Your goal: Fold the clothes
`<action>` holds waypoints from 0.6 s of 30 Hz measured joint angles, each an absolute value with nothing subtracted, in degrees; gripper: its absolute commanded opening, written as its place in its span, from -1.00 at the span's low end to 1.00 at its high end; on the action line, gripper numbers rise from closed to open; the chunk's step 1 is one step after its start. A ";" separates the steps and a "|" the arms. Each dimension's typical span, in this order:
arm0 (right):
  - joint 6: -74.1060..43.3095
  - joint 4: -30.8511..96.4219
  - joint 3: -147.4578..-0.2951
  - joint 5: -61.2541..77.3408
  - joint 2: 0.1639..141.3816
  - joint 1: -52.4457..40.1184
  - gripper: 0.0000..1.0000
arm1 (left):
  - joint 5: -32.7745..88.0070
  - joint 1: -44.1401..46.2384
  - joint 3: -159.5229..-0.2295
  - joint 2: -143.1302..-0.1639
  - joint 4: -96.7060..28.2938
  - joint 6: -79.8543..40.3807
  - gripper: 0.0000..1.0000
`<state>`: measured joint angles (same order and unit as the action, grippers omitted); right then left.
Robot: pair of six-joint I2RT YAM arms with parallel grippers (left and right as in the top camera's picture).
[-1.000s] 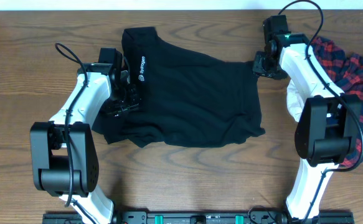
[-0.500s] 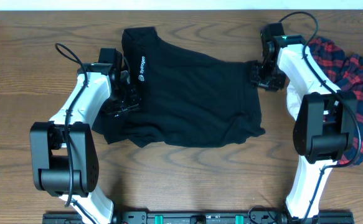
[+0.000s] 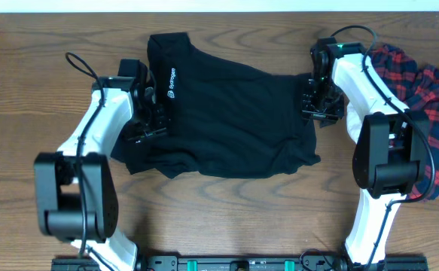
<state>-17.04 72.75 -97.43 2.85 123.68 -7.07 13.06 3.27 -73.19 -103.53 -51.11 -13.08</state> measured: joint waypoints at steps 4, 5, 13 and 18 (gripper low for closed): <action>-15.88 73.17 -97.32 3.05 121.84 -7.22 -0.09 | 11.09 3.27 -72.99 -95.11 -52.23 -13.06 -0.01; -15.64 73.28 -97.25 3.05 120.73 -7.29 -0.07 | 10.46 3.27 -72.99 -93.10 -52.90 -13.06 0.00; -13.50 75.77 -97.12 3.05 105.08 -7.38 0.21 | 4.62 3.27 -72.99 -81.91 -61.19 -13.06 0.01; -12.67 77.10 -95.11 3.09 97.76 -7.38 0.23 | 0.05 3.18 -72.51 -80.25 -63.35 -14.39 0.02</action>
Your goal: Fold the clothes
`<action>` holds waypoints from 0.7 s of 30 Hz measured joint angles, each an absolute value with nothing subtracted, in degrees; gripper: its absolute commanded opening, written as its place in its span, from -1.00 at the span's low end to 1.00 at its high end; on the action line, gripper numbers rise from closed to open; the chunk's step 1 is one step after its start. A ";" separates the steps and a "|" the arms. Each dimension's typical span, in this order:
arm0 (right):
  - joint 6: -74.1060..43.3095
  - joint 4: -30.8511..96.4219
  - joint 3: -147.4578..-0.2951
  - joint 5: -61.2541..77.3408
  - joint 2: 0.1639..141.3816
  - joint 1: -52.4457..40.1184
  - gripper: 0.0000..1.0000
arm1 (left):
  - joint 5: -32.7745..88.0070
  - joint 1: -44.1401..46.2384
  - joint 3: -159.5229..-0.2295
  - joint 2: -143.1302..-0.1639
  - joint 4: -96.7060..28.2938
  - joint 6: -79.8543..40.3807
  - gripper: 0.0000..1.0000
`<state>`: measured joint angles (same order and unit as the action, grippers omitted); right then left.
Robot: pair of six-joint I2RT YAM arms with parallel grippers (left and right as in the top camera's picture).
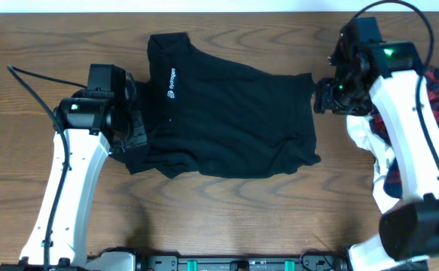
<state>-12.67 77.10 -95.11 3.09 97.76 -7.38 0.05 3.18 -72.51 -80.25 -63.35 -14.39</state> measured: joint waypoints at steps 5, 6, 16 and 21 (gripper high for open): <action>-12.36 74.83 -84.58 4.19 94.02 -7.38 0.23 | -0.73 3.16 -67.24 -79.37 -61.52 -16.82 0.02; -12.32 73.25 -81.25 4.89 93.65 -7.38 0.23 | -0.34 3.16 -64.90 -79.33 -60.05 -16.99 0.04; -12.29 53.93 -58.06 10.87 93.17 -7.38 0.26 | 2.09 3.16 -49.17 -79.44 -49.43 -18.39 0.11; -12.29 46.06 -52.82 11.35 93.06 -7.38 0.27 | 2.59 3.16 -45.34 -79.44 -45.01 -19.81 0.11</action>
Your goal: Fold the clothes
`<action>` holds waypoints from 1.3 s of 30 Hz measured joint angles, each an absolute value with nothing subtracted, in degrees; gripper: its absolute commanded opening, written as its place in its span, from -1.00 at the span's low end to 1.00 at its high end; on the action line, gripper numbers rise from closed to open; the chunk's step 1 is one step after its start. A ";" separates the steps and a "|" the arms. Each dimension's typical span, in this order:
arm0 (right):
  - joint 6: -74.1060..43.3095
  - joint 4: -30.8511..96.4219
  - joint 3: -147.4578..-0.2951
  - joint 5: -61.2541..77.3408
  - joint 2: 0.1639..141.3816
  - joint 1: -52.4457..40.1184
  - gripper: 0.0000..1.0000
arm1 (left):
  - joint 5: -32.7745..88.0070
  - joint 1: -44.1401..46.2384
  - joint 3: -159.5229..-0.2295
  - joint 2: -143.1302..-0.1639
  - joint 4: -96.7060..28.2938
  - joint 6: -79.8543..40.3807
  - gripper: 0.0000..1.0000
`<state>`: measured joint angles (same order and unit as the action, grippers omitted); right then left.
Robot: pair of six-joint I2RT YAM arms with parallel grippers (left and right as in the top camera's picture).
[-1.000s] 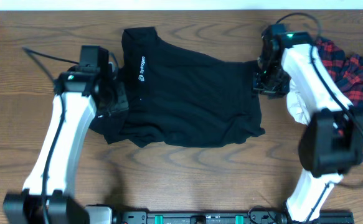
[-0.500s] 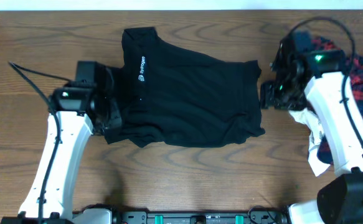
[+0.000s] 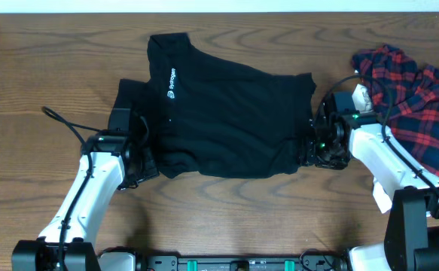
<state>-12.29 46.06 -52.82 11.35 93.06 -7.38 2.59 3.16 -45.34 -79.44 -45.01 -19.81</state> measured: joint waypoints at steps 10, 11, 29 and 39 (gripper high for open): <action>-12.29 43.81 -51.20 11.81 92.84 -7.38 0.27 | 2.66 3.16 -40.58 -79.44 -35.18 -20.05 0.11; -12.29 43.83 -51.20 11.84 92.82 -7.38 0.27 | 2.66 3.16 -40.56 -79.46 -34.79 -19.64 0.11; -12.29 43.88 -51.20 11.86 92.82 -7.38 0.27 | 2.63 3.16 -40.91 -88.20 -27.81 -12.84 0.14; -12.29 44.29 -51.18 11.88 92.82 -7.38 0.27 | 3.07 3.18 -41.04 -88.53 -26.50 -11.92 -0.87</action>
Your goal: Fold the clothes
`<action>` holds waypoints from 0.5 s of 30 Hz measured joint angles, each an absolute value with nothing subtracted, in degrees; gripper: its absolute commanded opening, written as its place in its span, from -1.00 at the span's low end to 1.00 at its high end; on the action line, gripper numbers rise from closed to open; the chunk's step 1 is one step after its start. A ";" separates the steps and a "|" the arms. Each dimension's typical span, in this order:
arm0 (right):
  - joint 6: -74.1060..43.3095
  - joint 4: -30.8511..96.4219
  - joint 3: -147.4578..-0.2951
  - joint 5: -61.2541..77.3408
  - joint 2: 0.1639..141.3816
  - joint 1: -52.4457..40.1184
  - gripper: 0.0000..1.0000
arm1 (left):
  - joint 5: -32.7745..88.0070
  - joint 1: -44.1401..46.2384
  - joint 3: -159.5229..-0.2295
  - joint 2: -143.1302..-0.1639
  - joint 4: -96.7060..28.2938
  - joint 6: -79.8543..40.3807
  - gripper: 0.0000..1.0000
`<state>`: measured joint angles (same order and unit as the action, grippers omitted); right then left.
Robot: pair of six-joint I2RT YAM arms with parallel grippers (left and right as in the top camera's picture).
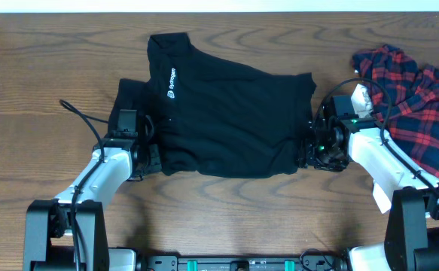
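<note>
A black T-shirt (227, 113) with a small white logo lies spread flat on the wooden table (53, 68). My left gripper (150, 156) is down at the shirt's lower left corner, its black fingers lost against the black cloth. At the lower right corner sits my right gripper (306, 154), fingers pointing left into the hem. The overhead view does not show whether either one is open or shut.
A crumpled red and blue plaid shirt (422, 105) lies at the right edge, just behind my right arm (377, 158). A cable loops off my left arm (99, 177). The arm bases stand along the front edge.
My left gripper has shifted slightly up and right, onto the shirt's lower left corner, and its arm now lies lower. My right gripper has hardly moved. The black shirt lies as it did.
Both grippers were first at the shirt's sides, near mid-height. Then both arms stood raised beside the shirt. At the last earlier moment they were down at the two lower corners, where they remain, the left now closer in.
</note>
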<state>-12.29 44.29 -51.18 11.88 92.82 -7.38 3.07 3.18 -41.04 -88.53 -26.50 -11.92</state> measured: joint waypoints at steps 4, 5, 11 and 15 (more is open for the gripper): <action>-12.29 44.31 -51.18 11.88 92.82 -7.38 0.27 | 3.16 3.22 -41.15 -88.58 -26.68 -11.77 -0.88; -12.29 44.36 -51.18 11.88 92.82 -7.38 0.27 | 3.16 3.22 -41.19 -88.62 -26.89 -11.77 -0.88; -12.23 44.95 -51.18 11.88 92.82 -7.38 0.17 | 2.92 3.22 -41.43 -88.62 -29.12 -11.77 -0.88; -12.12 45.04 -51.18 11.51 92.82 -7.38 0.12 | 2.61 3.20 -41.54 -88.16 -31.53 -11.77 -0.88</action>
